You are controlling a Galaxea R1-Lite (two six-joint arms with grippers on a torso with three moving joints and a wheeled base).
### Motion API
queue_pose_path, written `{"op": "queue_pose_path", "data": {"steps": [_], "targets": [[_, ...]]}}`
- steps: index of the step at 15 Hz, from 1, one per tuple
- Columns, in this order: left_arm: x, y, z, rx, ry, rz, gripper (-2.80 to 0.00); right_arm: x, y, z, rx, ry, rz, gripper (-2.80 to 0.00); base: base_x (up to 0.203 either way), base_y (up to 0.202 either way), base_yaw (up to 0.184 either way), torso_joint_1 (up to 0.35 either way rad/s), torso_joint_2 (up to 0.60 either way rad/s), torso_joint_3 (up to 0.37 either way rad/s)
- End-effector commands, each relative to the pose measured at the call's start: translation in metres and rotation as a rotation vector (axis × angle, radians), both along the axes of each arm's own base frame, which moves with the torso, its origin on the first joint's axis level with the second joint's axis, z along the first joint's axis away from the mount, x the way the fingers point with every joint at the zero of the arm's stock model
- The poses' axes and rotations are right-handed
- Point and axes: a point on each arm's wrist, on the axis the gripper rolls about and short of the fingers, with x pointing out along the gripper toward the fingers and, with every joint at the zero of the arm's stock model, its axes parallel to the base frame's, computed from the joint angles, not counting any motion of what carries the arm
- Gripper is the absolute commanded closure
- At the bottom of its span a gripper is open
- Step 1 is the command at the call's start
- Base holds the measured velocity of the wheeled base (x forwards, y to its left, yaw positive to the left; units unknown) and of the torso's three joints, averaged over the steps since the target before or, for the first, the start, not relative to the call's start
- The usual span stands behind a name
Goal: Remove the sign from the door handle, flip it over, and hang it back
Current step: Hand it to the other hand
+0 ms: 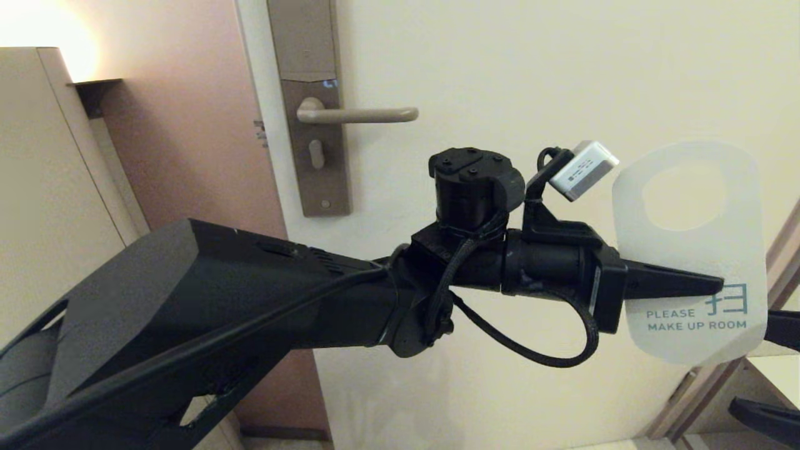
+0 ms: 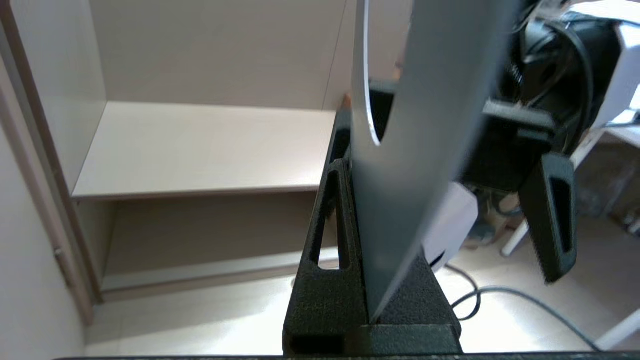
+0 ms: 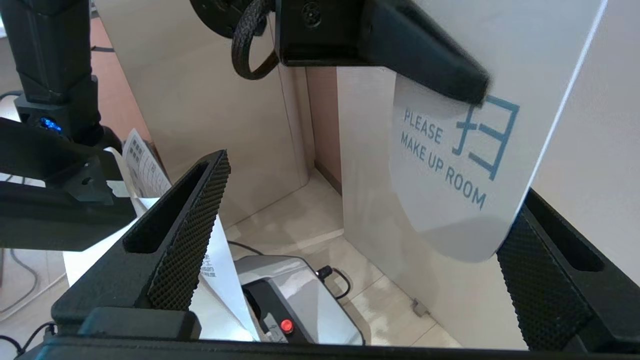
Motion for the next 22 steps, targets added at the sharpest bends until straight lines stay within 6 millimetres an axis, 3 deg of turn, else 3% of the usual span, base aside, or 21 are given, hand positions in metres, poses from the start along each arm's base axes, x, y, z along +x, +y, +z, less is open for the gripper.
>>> {"op": "queue_pose_path", "data": {"steps": [1, 20, 21, 22], "targets": [[0.0, -0.0022, -0.0021, -0.01, 0.008, -0.009, 0.0, 0.0015, 0.0003, -0.0007, 0.001, 0.007, 0.006, -2.8, 0.0, 0.0, 0.0, 0.0, 0.0, 0.0], [0.0022, -0.004, -0.0062, -0.025, 0.018, -0.013, 0.0, 0.005, 0.0014, 0.0039, 0.015, 0.005, 0.048, -2.8, 0.0, 0.0, 0.0, 0.0, 0.0, 0.0], [0.0016, -0.0044, -0.0066, -0.024, 0.017, -0.014, 0.0, 0.004, 0.0013, 0.0039, 0.015, 0.003, 0.049, 0.0, 0.0, 0.0, 0.0, 0.0, 0.0, 0.0], [0.0014, -0.0042, -0.0059, -0.026, 0.017, -0.013, 0.0, 0.0036, 0.0012, 0.0041, 0.015, 0.001, 0.049, 0.0, 0.0, 0.0, 0.0, 0.0, 0.0, 0.0]]}}
